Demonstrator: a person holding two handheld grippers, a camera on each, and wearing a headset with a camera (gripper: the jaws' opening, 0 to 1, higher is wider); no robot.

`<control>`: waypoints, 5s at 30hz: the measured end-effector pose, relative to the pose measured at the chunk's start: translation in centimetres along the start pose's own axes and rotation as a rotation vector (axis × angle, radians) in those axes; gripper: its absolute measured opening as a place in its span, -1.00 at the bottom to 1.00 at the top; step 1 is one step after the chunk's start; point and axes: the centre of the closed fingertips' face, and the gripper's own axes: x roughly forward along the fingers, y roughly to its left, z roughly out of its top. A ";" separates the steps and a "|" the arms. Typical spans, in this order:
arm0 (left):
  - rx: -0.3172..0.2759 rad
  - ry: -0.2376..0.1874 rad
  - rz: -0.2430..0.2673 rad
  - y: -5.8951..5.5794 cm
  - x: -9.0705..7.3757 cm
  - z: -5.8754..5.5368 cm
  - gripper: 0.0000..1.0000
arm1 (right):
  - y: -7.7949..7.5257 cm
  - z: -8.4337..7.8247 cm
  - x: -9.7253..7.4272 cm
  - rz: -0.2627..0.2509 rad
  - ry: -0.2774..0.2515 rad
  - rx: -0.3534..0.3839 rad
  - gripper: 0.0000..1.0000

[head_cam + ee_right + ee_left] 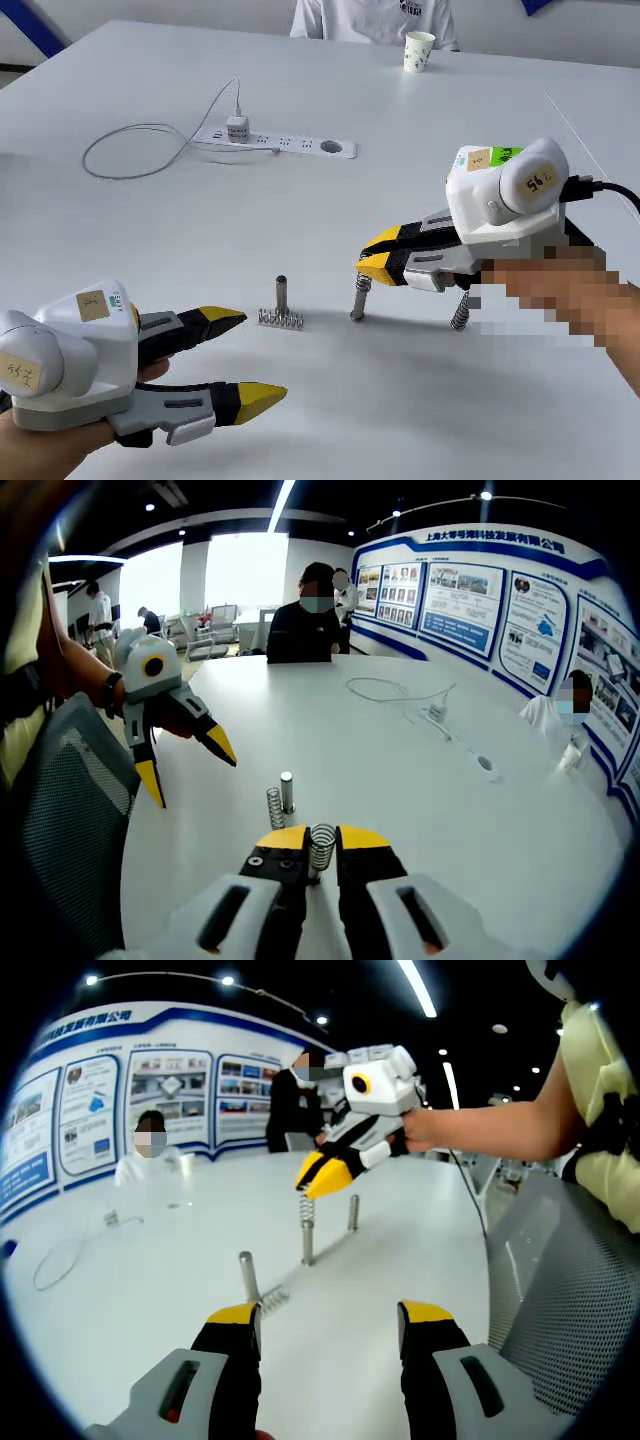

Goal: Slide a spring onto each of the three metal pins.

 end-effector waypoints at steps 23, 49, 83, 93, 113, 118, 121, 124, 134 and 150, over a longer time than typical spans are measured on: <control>-0.012 0.010 -0.002 -0.2 0.1 -0.6 0.12 | 0.4 -2.7 1.8 0.010 0.042 0.036 -0.77; -0.020 0.010 -0.004 -0.1 0.4 -0.7 0.12 | 0.2 -4.0 2.5 0.006 0.070 0.043 -0.76; 0.001 -0.003 -0.009 -0.3 0.4 0.1 0.13 | 1.0 -4.7 0.4 -0.022 0.068 0.062 -0.68; 0.004 -0.002 -0.009 -0.2 0.2 0.1 0.13 | 2.2 -5.1 0.4 -0.011 0.073 0.072 -0.68; 0.006 -0.001 0.010 -0.3 -0.4 0.3 0.12 | 5.0 -3.6 3.2 0.064 0.058 0.037 -0.68; 0.004 0.003 0.015 -0.2 -0.4 0.1 0.12 | 5.4 -3.1 4.2 0.074 0.052 0.032 -0.68; 0.002 0.004 0.018 -0.2 -0.5 0.1 0.12 | 5.6 -2.7 4.8 0.080 0.049 0.025 -0.68; 0.001 0.003 0.021 -0.1 -0.5 0.1 0.12 | 5.6 -2.5 5.4 0.077 0.052 0.018 -0.68; -0.010 0.004 0.034 0.1 -0.8 -0.3 0.11 | 5.1 -2.6 7.3 0.062 0.066 0.024 -0.68; -0.019 0.007 0.041 0.5 -1.2 -0.6 0.11 | 5.1 -3.6 8.9 0.055 0.110 0.035 -0.68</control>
